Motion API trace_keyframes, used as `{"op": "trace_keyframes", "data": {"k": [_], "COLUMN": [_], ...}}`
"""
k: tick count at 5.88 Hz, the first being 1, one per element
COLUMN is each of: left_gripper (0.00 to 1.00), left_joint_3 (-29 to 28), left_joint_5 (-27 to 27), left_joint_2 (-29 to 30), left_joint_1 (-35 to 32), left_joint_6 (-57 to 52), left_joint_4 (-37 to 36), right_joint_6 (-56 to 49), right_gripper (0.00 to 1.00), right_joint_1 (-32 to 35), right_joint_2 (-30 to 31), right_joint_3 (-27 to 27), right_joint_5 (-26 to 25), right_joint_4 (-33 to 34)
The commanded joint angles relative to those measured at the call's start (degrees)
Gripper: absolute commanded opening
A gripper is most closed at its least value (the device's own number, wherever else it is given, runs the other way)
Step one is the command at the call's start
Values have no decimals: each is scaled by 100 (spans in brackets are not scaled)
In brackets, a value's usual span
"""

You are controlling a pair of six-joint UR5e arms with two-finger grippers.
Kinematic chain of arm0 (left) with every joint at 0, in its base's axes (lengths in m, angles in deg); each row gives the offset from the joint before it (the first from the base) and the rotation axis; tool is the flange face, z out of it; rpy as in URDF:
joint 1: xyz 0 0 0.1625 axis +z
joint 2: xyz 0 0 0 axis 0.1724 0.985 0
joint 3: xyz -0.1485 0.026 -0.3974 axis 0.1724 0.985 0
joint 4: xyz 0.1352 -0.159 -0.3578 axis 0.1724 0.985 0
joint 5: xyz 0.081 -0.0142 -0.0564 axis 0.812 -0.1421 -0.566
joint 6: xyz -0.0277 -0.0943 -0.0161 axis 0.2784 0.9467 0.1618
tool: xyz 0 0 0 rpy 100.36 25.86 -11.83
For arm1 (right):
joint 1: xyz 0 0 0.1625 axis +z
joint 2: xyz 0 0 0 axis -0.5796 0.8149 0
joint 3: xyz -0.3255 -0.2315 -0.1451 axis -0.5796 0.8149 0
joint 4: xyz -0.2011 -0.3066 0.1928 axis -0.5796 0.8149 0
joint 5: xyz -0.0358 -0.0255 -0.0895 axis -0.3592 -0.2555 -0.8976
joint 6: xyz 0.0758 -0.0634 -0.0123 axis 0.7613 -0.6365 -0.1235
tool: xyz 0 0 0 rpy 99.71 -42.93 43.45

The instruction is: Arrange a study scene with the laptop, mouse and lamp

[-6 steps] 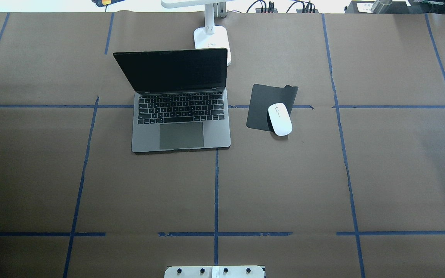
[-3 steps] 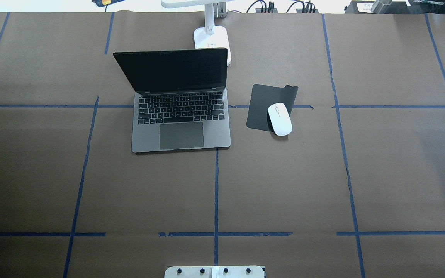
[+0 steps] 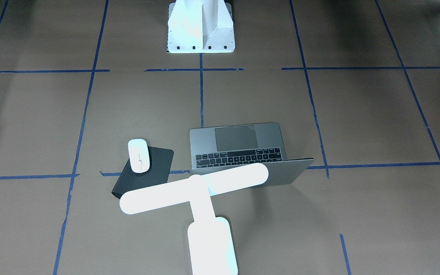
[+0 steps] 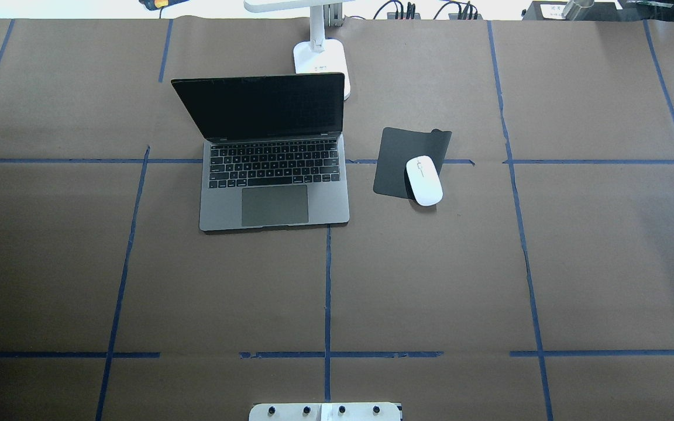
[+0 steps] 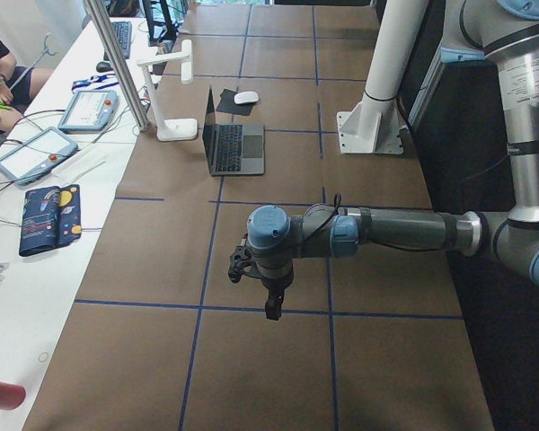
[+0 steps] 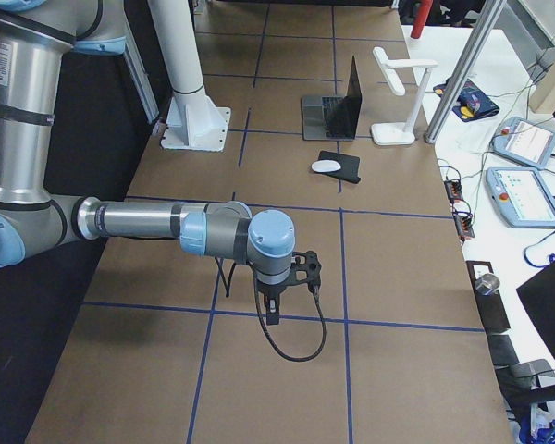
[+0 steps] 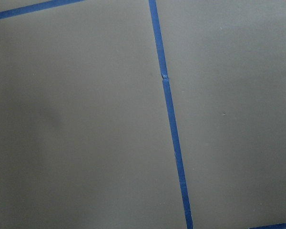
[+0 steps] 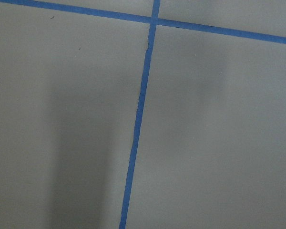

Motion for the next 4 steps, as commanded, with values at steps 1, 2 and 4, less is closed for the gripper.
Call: {"op": "trace_keyframes", "data": {"k": [1, 2, 4], "left_gripper": [100, 100, 100], "left_joint_3": [10, 45, 62], "left_joint_5": [-34, -51, -51], "left_joint_2": [-16, -77, -87], "left_joint_1": [0, 18, 35], "left_joint_6": [-15, -24, -24], "left_joint_4": [0, 9, 9], "right_joint_6": [-24, -24, -24], "right_gripper": [100, 100, 100], "right_joint_1": [-18, -18, -18], "right_joint_2": [10, 10, 10], "right_joint_3": [4, 4, 4], "right_joint_5": [8, 17, 52], "right_joint_4": [0, 0, 0]}}
